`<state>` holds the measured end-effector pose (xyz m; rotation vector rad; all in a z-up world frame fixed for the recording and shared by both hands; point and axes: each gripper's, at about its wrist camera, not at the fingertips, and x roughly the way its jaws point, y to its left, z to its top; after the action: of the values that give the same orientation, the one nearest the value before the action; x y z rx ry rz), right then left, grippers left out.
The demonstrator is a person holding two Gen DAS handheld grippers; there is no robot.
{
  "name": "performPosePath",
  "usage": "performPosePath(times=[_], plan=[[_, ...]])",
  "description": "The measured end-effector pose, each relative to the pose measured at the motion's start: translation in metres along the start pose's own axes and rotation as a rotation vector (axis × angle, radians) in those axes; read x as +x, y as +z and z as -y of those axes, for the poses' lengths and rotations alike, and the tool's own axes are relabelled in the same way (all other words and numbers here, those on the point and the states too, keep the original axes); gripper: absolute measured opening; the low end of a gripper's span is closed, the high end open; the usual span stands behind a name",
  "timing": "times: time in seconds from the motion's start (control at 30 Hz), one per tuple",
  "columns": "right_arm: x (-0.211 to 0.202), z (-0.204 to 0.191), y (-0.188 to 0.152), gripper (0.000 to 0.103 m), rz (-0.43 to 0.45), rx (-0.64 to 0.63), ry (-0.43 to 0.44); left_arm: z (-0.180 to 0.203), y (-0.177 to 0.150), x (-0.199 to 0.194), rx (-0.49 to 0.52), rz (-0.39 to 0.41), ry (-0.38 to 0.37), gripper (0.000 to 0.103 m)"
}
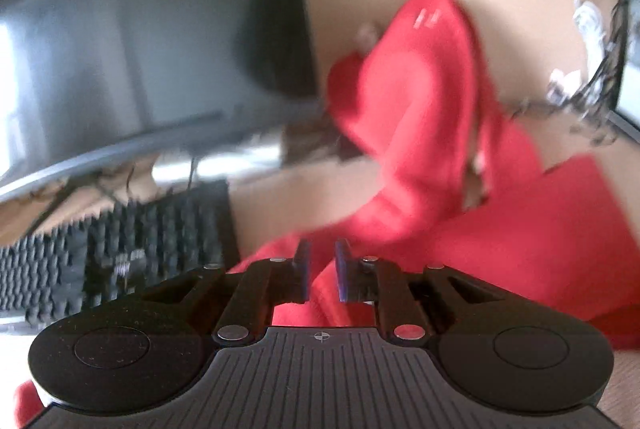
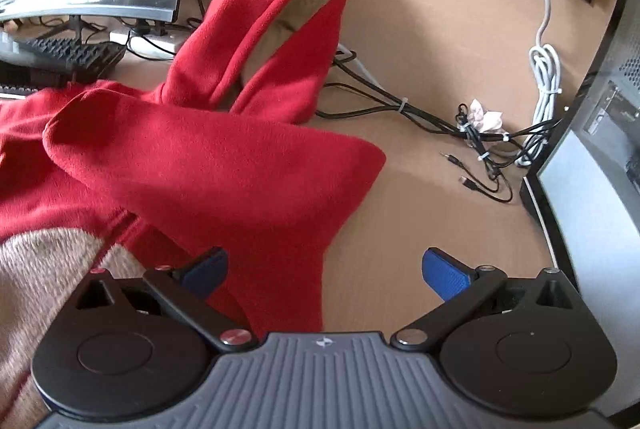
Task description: Fold clothes
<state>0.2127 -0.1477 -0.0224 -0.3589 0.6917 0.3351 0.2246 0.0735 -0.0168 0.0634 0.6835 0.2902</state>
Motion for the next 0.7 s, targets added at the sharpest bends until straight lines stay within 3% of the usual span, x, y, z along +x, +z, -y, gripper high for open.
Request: performPosePath(times=[0.1, 0.2, 0.4, 0.47, 0.7], plan=[[0.000, -0.003, 0.003, 0.103, 0.003, 0.010, 0.053, -0.017, -0.004, -0.002, -0.057, -0.031, 0.000, 0.026], [0.001, -0.010, 0.009, 0.103, 0.014, -0.007, 0.116, -0.036, -0.003, -0.016, -0.152, -0.051, -0.054, 0.042], [0.023, -0.026, 0.025, 0.103, 0.036, -0.009, 0.240, -0.029, 0.004, -0.045, -0.264, -0.084, -0.438, 0.080], [0.038, -0.031, 0.025, 0.103, -0.009, -0.011, 0.286, -0.013, 0.005, -0.039, -0.268, -0.107, -0.534, 0.084], [0.050, -0.030, 0.017, 0.103, -0.045, 0.023, 0.339, 0.005, -0.003, -0.003, -0.285, -0.187, -0.509, 0.086]])
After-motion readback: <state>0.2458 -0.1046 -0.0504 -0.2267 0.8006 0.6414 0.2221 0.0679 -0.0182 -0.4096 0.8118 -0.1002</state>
